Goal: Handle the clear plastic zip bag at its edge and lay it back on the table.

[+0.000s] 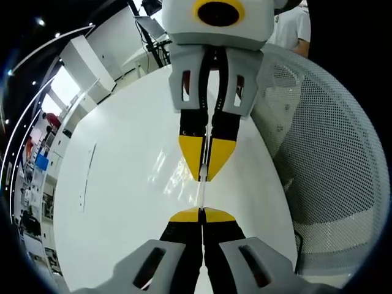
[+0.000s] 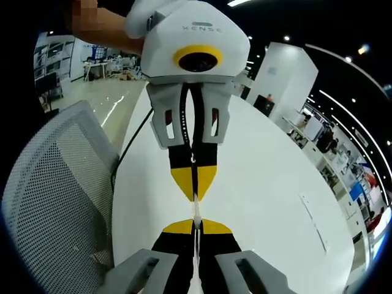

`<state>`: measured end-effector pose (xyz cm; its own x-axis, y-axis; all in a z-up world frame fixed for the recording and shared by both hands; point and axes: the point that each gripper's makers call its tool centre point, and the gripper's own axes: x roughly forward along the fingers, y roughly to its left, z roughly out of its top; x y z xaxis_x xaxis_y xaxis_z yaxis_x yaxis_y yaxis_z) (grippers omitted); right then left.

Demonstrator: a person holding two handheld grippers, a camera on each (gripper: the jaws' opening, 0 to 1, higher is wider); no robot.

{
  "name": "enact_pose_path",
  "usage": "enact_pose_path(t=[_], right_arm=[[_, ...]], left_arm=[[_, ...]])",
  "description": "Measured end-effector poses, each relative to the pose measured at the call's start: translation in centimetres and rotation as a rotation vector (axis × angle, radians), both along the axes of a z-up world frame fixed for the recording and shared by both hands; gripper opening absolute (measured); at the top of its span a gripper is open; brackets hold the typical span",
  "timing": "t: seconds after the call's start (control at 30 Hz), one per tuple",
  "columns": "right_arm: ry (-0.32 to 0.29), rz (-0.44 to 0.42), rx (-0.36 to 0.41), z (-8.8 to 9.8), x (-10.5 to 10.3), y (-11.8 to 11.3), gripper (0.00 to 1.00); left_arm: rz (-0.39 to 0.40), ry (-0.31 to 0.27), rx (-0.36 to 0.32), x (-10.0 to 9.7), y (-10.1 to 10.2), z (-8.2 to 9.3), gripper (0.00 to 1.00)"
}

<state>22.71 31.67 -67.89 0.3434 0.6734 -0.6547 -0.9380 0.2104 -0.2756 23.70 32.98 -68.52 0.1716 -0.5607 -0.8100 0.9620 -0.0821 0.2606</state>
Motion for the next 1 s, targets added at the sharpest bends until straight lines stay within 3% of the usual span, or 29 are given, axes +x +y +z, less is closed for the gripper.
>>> enact_pose_path(t=[1.0], right_arm=[[0.002,-0.011,0.023,0.76,-0.13,0.09,0.00]], left_arm=[[-0.004,-0.003,-0.002,-0.16,0.46,0.64,0.00]])
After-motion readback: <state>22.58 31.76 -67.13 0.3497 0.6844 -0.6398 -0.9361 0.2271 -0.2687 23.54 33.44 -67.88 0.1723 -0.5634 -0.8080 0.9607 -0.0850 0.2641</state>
